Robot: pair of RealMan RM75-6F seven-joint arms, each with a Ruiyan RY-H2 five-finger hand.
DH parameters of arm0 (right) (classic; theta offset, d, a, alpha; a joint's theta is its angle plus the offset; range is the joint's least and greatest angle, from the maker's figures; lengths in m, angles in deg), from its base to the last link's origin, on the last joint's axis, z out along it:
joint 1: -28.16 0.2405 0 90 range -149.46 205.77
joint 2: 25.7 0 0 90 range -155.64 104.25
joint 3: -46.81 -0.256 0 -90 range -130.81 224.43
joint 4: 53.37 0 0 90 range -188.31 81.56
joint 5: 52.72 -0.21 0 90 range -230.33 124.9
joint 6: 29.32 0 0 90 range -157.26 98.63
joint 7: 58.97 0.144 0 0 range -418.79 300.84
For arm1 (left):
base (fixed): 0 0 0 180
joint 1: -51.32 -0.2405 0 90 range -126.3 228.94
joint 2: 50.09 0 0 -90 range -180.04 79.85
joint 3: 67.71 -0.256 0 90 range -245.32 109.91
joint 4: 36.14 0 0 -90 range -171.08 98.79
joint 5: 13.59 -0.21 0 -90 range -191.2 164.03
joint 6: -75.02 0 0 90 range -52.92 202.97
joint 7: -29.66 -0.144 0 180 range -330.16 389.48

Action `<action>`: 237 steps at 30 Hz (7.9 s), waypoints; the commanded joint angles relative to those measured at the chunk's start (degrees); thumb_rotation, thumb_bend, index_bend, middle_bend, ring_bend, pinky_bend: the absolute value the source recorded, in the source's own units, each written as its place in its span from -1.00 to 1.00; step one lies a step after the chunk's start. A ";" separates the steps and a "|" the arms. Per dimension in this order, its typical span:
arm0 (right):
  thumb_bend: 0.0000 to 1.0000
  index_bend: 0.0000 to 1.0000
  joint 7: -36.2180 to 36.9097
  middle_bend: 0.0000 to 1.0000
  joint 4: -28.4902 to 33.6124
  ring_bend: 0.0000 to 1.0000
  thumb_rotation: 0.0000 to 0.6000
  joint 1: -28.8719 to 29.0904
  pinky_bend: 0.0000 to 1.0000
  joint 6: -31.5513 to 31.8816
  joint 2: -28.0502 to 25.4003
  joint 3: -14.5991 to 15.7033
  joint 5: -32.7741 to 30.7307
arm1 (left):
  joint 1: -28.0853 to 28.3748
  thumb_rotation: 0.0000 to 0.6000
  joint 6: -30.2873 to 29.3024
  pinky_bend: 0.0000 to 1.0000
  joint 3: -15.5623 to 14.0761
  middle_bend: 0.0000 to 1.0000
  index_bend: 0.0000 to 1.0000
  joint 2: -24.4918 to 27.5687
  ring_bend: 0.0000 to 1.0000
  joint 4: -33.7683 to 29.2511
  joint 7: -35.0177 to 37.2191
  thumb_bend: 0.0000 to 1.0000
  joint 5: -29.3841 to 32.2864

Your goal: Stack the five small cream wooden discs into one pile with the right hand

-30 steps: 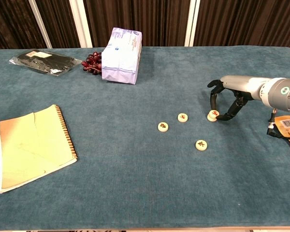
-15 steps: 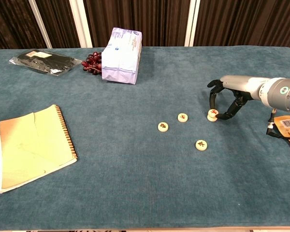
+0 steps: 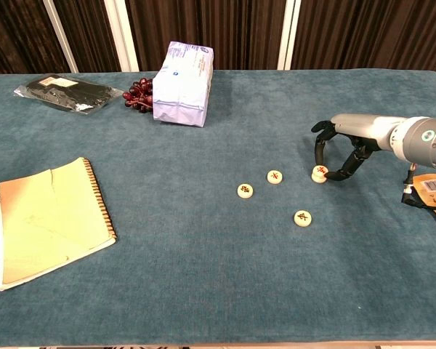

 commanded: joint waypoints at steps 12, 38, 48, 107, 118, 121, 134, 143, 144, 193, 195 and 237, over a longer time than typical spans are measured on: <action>-0.18 -0.06 0.06 -1.00 0.93 -1.00 1.00 -0.01 -1.00 0.47 -0.43 0.07 0.35 | -0.03 1.00 -0.10 -1.00 0.03 -1.00 -0.67 -0.01 -1.00 0.06 -0.04 -0.03 0.01; -0.18 -0.49 -1.14 -1.00 21.56 -1.00 1.00 -11.18 -1.00 19.55 -7.76 6.92 16.52 | -0.15 1.00 -0.44 -1.00 0.05 -1.00 -0.67 -0.11 -1.00 -0.20 -0.47 -0.03 -0.04; -0.18 -0.34 -4.19 -1.00 19.21 -1.00 1.00 -13.37 -1.00 21.79 -3.10 9.39 20.50 | -0.13 1.00 -0.35 -1.00 0.04 -1.00 -0.67 -0.07 -1.00 -0.12 -0.44 -0.03 -0.04; -0.18 -0.09 -1.71 -1.00 8.80 -1.00 1.00 -12.50 -1.00 13.97 5.46 5.69 20.04 | -0.23 1.00 -0.52 -1.00 0.23 -1.00 -0.67 -0.05 -1.00 0.15 -0.02 -0.03 0.08; -0.18 -0.03 -1.81 -1.00 8.61 -1.00 1.00 -12.38 -1.00 13.95 5.55 5.28 20.02 | -0.26 1.00 -0.64 -1.00 0.30 -1.00 -0.67 -0.08 -1.00 0.19 0.19 -0.03 0.04; -0.18 -0.03 -1.73 -1.00 8.58 -1.00 1.00 -12.40 -1.00 13.83 5.52 5.23 19.90 | -0.28 1.00 -0.73 -1.00 0.33 -1.00 -0.67 -0.14 -1.00 0.30 0.20 -0.03 0.03; -0.18 -0.03 -1.97 -1.00 8.54 -1.00 1.00 -12.26 -1.00 13.16 5.53 5.36 19.74 | -0.28 1.00 -0.81 -1.00 0.35 -1.00 -0.67 -0.23 -1.00 0.36 -0.05 -0.02 0.00; -0.18 0.08 -2.27 -1.00 8.53 -1.00 1.00 -12.14 -1.00 12.99 5.69 5.34 19.70 | -0.29 1.00 -0.84 -1.00 0.39 -1.00 -0.67 -0.22 -1.00 0.39 0.13 -0.02 0.00; -0.18 0.09 -2.24 -1.00 8.57 -1.00 1.00 -12.13 -1.00 13.00 5.67 5.29 19.68 | -0.29 1.00 -0.85 -1.00 0.40 -1.00 -0.67 -0.22 -1.00 0.39 0.16 -0.03 -0.01; -0.18 0.12 -6.60 -1.00 2.87 -1.00 1.00 -0.76 -1.00 1.34 -0.90 -2.92 -3.22 | -0.33 1.00 -0.84 -1.00 0.48 -1.00 -0.67 -0.17 -1.00 0.30 0.28 -0.02 0.09; -0.18 0.12 -6.34 -1.00 2.89 -1.00 1.00 -0.75 -1.00 1.31 -0.92 -2.73 -3.32 | -0.33 1.00 -0.82 -1.00 0.49 -1.00 -0.67 -0.16 -1.00 0.28 0.29 -0.02 0.14; -0.18 0.12 -4.11 -1.00 2.94 -1.00 1.00 -0.29 -1.00 2.95 -0.21 -0.67 -2.12 | -0.27 1.00 -0.84 -1.00 0.42 -1.00 -0.67 -0.33 -1.00 0.65 -0.20 -0.02 -0.01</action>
